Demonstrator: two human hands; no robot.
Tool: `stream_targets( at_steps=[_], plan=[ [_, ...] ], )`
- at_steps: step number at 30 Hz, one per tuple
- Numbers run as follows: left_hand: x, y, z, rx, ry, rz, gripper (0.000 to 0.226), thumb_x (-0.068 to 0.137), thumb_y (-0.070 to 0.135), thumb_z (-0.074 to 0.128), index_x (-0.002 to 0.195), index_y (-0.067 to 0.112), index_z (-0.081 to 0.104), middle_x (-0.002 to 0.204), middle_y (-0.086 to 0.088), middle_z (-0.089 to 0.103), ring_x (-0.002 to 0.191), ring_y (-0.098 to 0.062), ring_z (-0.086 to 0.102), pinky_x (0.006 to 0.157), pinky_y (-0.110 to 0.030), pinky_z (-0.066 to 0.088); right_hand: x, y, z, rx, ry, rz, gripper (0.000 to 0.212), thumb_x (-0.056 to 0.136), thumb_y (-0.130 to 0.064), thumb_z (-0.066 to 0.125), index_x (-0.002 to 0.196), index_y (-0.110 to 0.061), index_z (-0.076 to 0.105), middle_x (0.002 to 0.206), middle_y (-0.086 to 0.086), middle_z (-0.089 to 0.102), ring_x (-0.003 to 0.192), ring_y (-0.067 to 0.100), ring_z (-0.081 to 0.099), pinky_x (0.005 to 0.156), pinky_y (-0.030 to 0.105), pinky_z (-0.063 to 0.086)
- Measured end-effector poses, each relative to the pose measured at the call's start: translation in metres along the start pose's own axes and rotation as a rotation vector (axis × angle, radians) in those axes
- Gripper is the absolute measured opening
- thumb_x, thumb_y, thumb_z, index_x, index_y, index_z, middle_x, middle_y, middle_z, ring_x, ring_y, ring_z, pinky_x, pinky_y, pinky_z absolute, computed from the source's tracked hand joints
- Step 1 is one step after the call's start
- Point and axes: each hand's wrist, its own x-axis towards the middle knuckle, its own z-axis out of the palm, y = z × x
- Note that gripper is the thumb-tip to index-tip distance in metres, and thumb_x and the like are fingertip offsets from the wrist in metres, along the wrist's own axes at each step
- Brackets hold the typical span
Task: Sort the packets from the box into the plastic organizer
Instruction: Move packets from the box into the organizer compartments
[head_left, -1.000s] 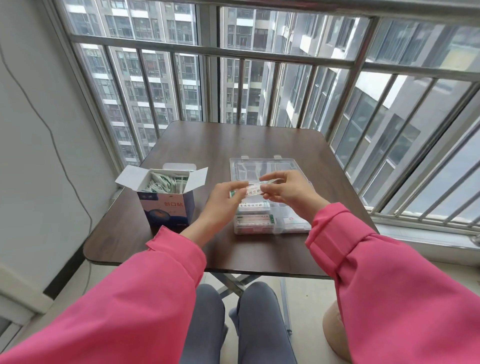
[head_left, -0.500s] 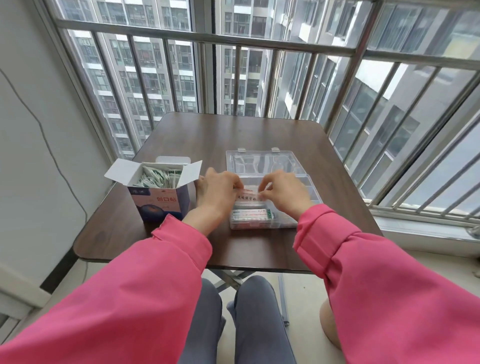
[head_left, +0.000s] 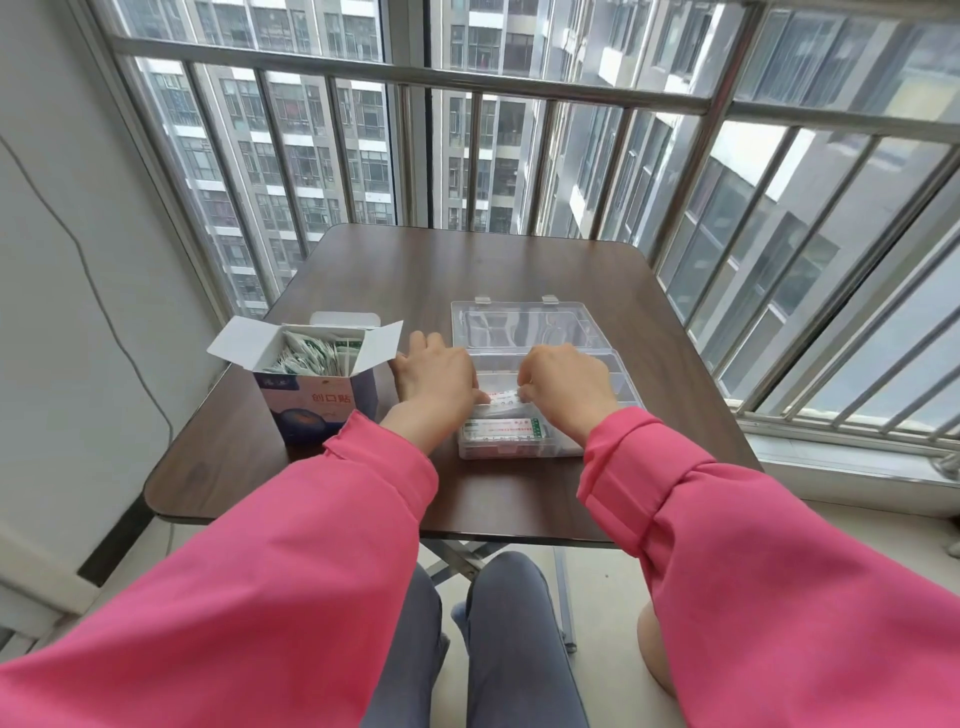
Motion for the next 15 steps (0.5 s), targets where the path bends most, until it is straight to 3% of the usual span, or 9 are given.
stream_targets(
  at_steps=[4,9,15],
  plan=[
    [-0.001,0.000,-0.003,-0.019,0.006,-0.005,0.038,0.085,0.048,0.061,0.114,0.023,0.065,0.124,-0.007,0.048,0.121,-0.026,0.034,0.093,-0.040,0.030,0.000,-0.002,0.000,-0.029,0.000,-0.008,0.019,0.089,-0.014,0.058,0.106,-0.013,0.064,0.108,0.011,0.065,0.102,0.033,0.060,0.076,0.035,0.043],
    [0.000,-0.003,-0.006,-0.017,-0.016,-0.019,0.028,0.090,0.019,0.057,0.118,0.020,0.062,0.125,-0.011,0.049,0.120,-0.029,0.035,0.090,-0.037,0.031,0.001,0.000,0.001,0.014,-0.008,0.010,0.017,0.087,-0.014,0.059,0.103,-0.012,0.065,0.104,0.010,0.066,0.100,0.033,0.060,0.074,0.035,0.043],
    [0.003,0.007,-0.006,0.050,-0.022,-0.056,0.032,0.089,0.015,0.053,0.121,0.015,0.055,0.128,-0.010,0.049,0.123,-0.028,0.035,0.098,-0.041,0.028,0.001,0.001,0.003,0.052,-0.016,0.012,0.018,0.086,-0.015,0.059,0.103,-0.012,0.066,0.104,0.010,0.067,0.101,0.032,0.060,0.075,0.036,0.044]
  ],
)
